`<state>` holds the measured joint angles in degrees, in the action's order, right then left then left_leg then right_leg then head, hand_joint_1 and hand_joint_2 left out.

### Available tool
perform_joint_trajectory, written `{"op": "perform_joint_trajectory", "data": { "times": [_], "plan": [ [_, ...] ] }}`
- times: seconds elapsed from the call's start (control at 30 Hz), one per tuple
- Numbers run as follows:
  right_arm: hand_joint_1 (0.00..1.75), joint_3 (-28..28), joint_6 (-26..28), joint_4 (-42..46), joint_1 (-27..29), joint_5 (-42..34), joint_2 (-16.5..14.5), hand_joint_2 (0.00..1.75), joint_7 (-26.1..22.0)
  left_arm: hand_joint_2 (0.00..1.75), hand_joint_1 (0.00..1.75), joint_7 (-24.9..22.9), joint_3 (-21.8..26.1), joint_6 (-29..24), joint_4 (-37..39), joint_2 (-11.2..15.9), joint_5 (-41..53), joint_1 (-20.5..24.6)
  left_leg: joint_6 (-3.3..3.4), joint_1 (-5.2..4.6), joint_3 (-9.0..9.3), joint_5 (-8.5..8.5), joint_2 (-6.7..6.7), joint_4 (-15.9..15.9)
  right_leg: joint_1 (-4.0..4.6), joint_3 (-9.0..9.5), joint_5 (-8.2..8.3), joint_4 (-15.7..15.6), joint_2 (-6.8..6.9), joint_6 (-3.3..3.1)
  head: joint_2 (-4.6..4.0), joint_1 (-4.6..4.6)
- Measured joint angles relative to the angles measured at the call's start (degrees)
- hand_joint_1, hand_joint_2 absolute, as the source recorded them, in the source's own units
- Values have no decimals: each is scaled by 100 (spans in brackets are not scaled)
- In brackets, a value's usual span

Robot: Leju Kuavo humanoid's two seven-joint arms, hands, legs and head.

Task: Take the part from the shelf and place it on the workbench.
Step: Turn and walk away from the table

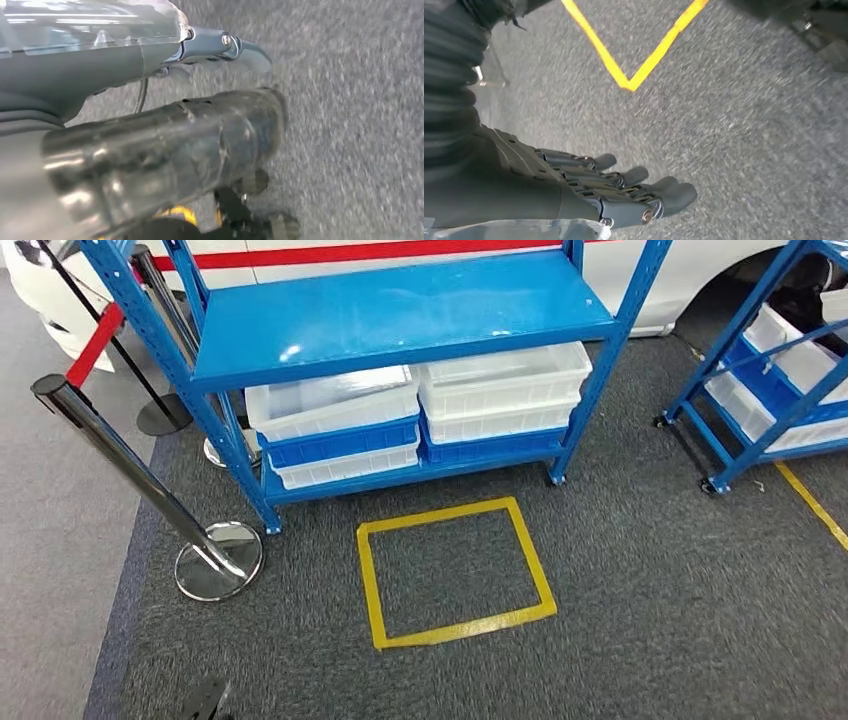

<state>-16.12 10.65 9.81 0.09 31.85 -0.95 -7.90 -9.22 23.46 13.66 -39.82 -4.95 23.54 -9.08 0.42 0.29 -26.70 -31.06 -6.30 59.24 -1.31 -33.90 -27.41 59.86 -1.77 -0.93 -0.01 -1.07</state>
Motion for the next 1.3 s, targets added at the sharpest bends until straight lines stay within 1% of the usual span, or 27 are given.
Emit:
{"op": "perform_joint_trajectory", "data": {
  "times": [0.07, 0.13, 0.17, 0.2, 0.23, 0.27, 0.37, 0.4, 0.47, 0.53, 0.57, 0.6, 0.67, 0.7, 0.73, 0.77, 0.8, 0.87, 0.9, 0.93, 1.0, 1.07, 1.13, 1.2, 1.23, 1.27, 1.3],
  "plan": [
    [0, 18, -54, 4, 4, -52, -5, 0, -3, 0, 0, 6, -17, 8, -6, 14, -32, 18, -53, 3, -342, 6, 316, 578, -2, 201, -76, -99, 88, -69, 1, -21],
    [0, 60, -143, 2, 5, -135, 5, 0, -5, 0, 0, 10, -36, 14, -7, 21, -85, 29, -102, 16, -869, -214, 545, 1241, 11, 400, -183, -182, 155, -95, 0, -34],
    [0, 80, -183, 1, 7, -168, 8, 0, -4, 0, 0, 9, -47, 14, -7, 26, -111, 18, -118, 23, -1086, -369, 577, 1412, 14, 507, -247, -212, 174, -94, 0, -33],
    [0, 98, -213, -2, 10, -193, 10, 0, -1, 0, 0, 6, -61, 14, -7, 32, -141, 2, -125, 26, -1235, -484, 589, 1431, 15, 625, -322, -238, 188, -90, 0, -34],
    [0, 115, -235, -3, 15, -210, 12, 0, 4, 0, 0, 2, -76, 13, -7, 39, -171, -16, -117, 27, -1313, -498, 593, 1297, 17, 749, -402, -255, 197, -84, 0, -35],
    [0, 136, -251, -5, 20, -227, 12, 0, 8, 0, 0, -5, -90, 9, -7, 48, -200, -32, -89, 19, -1340, -352, 596, 1035, 21, 877, -491, -272, 207, -78, 0, -34],
    [0, 188, -285, -24, 50, -257, -3, 0, 12, 0, 0, -33, -121, -5, -7, 96, -272, -94, 83, -65, -1340, 780, 633, 154, 31, 1141, -755, -324, 203, -19, 0, -14],
    [0, 199, -294, -29, 49, -262, -6, 0, 13, 0, 0, -41, -134, -10, -12, 112, -289, -106, 124, -93, -1330, 1004, 645, 27, 25, 1212, -810, -361, 193, 17, 0, -8],
    [0, 221, -311, -30, 18, -272, -2, 0, 13, 0, 0, -48, -168, -14, -27, 127, -317, -91, 173, -119, -1216, 947, 651, -51, 21, 1328, -772, -378, 178, 105, 0, -6],
    [0, 233, -320, -30, -2, -284, 8, 0, 9, 0, 0, -45, -201, -16, -42, 133, -339, -65, 238, -101, -1003, 864, 664, -185, 16, 1201, -600, -5, 176, 159, 0, -2],
    [0, 235, -321, -30, -10, -291, 11, 0, 8, 0, 0, -44, -215, -16, -46, 136, -347, -54, 267, -89, -885, 814, 673, -247, 15, 993, -565, 344, 175, 175, 0, 1],
    [0, 236, -325, -30, -11, -297, 14, 0, 7, 0, 0, -44, -232, -16, -49, 136, -357, -45, 289, -79, -778, 749, 686, -288, 12, 726, -624, 721, 175, 181, 0, 4],
    [0, 238, -338, -32, -3, -305, 15, 0, 7, 0, 0, -58, -266, -16, -54, 137, -389, -28, 311, -76, -573, 587, 704, -312, 14, 212, -1035, 1219, 175, 203, 0, 5],
    [0, 238, -343, -33, 8, -307, 17, 0, 7, 0, 0, -70, -288, -16, -55, 137, -409, -26, 310, -76, -460, 498, 708, -314, 14, 33, -1259, 1276, 176, 209, 1, 5],
    [0, 238, -345, -36, 23, -308, 20, 0, 7, 0, 0, -81, -309, -16, -56, 137, -426, -30, 306, -76, -338, 406, 716, -314, 16, -91, -1376, 1209, 181, 209, 1, 7],
    [0, 239, -344, -39, 38, -308, 26, 0, 7, 0, 0, -88, -330, -17, -57, 137, -439, -34, 297, -76, -212, 313, 731, -315, 23, -164, -1324, 1028, 195, 191, 1, 7],
    [0, 240, -344, -43, 51, -308, 36, 0, 7, 0, 0, -90, -349, -17, -57, 137, -446, -41, 280, -77, -98, 216, 758, -317, 42, -200, -1059, 754, 248, 152, 1, 8],
    [0, 245, -344, -61, 70, -308, 58, 0, 7, 0, 0, -91, -378, -19, -57, 135, -454, -60, 219, -93, 101, 25, 833, -304, 108, -243, -239, 236, 419, 53, 0, 1],
    [0, 247, -344, -67, 62, -308, 64, 0, 7, 0, 0, -95, -385, -21, -62, 136, -456, -69, 179, -104, 165, -52, 878, -314, 140, -243, 60, 84, 458, 14, 0, -3],
    [0, 250, -344, -73, 53, -308, 67, 0, 5, 0, 0, -98, -391, -23, -71, 138, -457, -71, 142, -115, 219, -98, 912, -314, 153, -241, 198, 19, 446, -12, 0, -8],
    [0, 257, -343, -72, 32, -308, 65, 0, 2, 0, 0, -101, -396, -29, -101, 146, -460, -50, 84, -115, 271, -123, 938, -303, 129, -149, 166, -51, 312, -50, 1, -9],
    [0, 269, -341, -72, 31, -308, 63, 0, 1, 0, 0, -97, -402, -31, -121, 151, -465, -27, 32, -86, 120, -124, 823, 61, 81, 1, 137, -155, 211, -100, 1, -18],
    [0, 285, -341, -72, 17, -308, 62, 0, 1, 0, 0, -96, -407, -31, -125, 155, -472, -25, -45, -27, -322, -316, 699, 785, 53, 160, 87, -254, 97, -129, 1, -27],
    [0, 303, -342, -72, 7, -308, 62, 0, 1, 0, 0, -98, -407, -31, -125, 157, -477, -36, -124, 36, -764, -656, 677, 1294, 31, 310, 1, -305, -44, -119, 1, -28],
    [0, 310, -345, -72, 11, -308, 62, 0, 0, 0, 0, -101, -407, -32, -125, 158, -484, -41, -156, 62, -889, -736, 677, 1317, 15, 394, -54, -314, -117, -101, 1, -27],
    [0, 315, -350, -72, 17, -308, 62, 0, -1, 0, 0, -104, -408, -38, -127, 160, -500, -43, -182, 86, -937, -682, 673, 1173, -6, 482, -117, -312, -192, -78, 1, -27],
    [0, 317, -356, -72, 20, -308, 62, 0, -2, 0, 0, -111, -412, -47, -129, 163, -531, -44, -203, 109, -924, -481, 644, 901, -27, 574, -184, -304, -263, -49, 1, -28]
  ]
}}
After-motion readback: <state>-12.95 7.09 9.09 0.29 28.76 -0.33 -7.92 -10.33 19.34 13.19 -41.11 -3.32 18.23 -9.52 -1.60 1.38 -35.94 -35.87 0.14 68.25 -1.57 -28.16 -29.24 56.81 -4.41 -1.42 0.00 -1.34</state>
